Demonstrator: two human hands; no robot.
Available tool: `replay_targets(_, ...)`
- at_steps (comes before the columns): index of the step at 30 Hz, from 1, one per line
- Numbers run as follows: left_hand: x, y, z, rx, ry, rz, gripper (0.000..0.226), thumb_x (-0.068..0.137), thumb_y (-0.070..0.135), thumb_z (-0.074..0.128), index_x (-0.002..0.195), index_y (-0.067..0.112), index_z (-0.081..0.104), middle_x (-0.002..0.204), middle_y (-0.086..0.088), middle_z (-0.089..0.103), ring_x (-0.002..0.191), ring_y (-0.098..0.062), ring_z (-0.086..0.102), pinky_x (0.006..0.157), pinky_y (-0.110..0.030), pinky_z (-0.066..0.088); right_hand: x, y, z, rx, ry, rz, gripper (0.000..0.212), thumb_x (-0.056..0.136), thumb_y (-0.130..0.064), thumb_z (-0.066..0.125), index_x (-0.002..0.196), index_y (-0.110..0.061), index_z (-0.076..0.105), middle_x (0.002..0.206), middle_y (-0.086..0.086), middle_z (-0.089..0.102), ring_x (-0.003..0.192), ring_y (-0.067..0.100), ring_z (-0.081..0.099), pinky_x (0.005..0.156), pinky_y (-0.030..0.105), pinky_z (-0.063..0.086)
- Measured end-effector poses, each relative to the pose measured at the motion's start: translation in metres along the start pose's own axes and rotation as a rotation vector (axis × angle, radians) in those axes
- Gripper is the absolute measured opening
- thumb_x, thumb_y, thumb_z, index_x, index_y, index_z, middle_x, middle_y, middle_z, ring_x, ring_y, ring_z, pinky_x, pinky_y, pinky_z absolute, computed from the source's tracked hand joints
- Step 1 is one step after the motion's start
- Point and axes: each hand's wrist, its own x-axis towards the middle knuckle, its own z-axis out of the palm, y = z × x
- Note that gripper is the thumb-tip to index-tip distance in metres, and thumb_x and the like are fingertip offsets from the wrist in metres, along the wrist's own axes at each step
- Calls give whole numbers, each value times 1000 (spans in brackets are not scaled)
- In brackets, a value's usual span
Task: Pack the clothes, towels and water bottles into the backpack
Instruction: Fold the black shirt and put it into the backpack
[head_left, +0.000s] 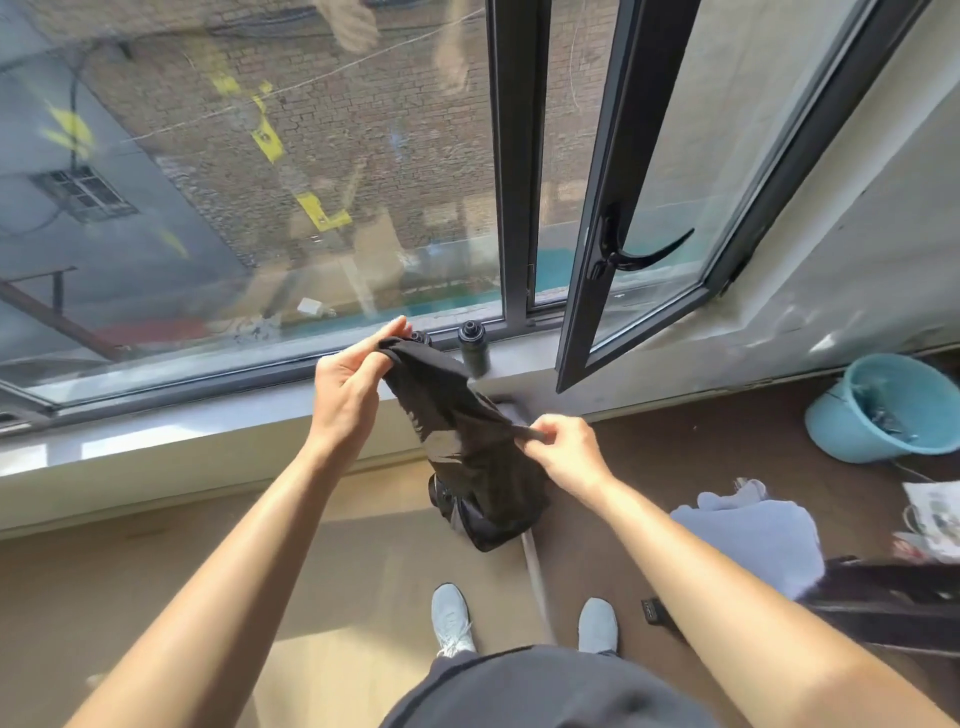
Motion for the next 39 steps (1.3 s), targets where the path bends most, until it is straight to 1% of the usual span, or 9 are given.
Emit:
replay_targets(6,11,-41,-14,227,56,-91,36,96,-3,56,128,5,70,124,-13,71,109,-10,65,90,-10,50,10,-14,-59,95,114,-54,14,85,-24,81,80,-15,72,76,-2,71,72,9,64,65,22,50)
replay_targets(11,8,-55,-18,341,14,-66,42,86,16,56,123,11,75,129,-5,70,127,-12,62,112,-20,42,12,-26,-86,108,195,-134,10,87,-23,80,83,-16,75,77,-2,73,76,13,69,72,28,55)
replay_targets(15,3,-62,-12,262,-86,-136,41,83,21,55,117,26,77,96,-7,80,88,-14,68,81,-15,52,18,-31,-102,123,239,-161,3,90,-20,77,87,-21,77,82,-2,76,82,16,72,81,36,58)
replay_targets(18,1,-69,-7,266,-164,-123,35,84,35,53,105,42,80,96,-7,80,87,-20,69,83,-29,53,20,-36,-108,102,254,-167,9,97,-14,67,92,-20,71,84,-6,73,81,5,67,79,30,55)
replay_targets(23,4,-73,-4,382,-225,-58,13,96,23,69,103,18,79,83,7,74,74,-5,63,73,-33,56,23,-58,-116,42,329,-239,13,104,-13,51,99,-21,59,75,-17,55,67,-6,50,66,11,37)
replay_targets(27,7,-68,-9,418,-344,-66,7,90,18,79,89,24,76,52,19,60,48,-3,46,50,-19,40,27,-67,-119,24,398,-232,30,104,-18,51,76,-27,52,69,-15,49,63,2,44,64,21,36)
replay_targets(32,-3,-84,-13,527,-445,-145,26,72,33,93,65,20,72,49,18,55,48,-2,42,47,-14,32,32,-70,-114,-52,374,-205,46,101,-23,58,60,-21,37,55,-9,37,54,6,35,56,26,32)
replay_targets(35,-7,-101,-16,658,-538,-150,39,70,39,95,62,23,60,64,11,63,57,-6,54,56,-25,46,33,-79,-119,-45,384,-206,45,96,-27,64,59,-16,42,53,-5,40,52,7,36,52,20,30)
replay_targets(39,-9,-122,-22,463,-437,-267,36,86,13,82,67,22,53,86,9,75,78,-13,70,76,-28,57,32,-89,-132,-161,267,-186,16,82,-22,68,70,-15,60,65,-1,59,61,10,49,60,20,38)
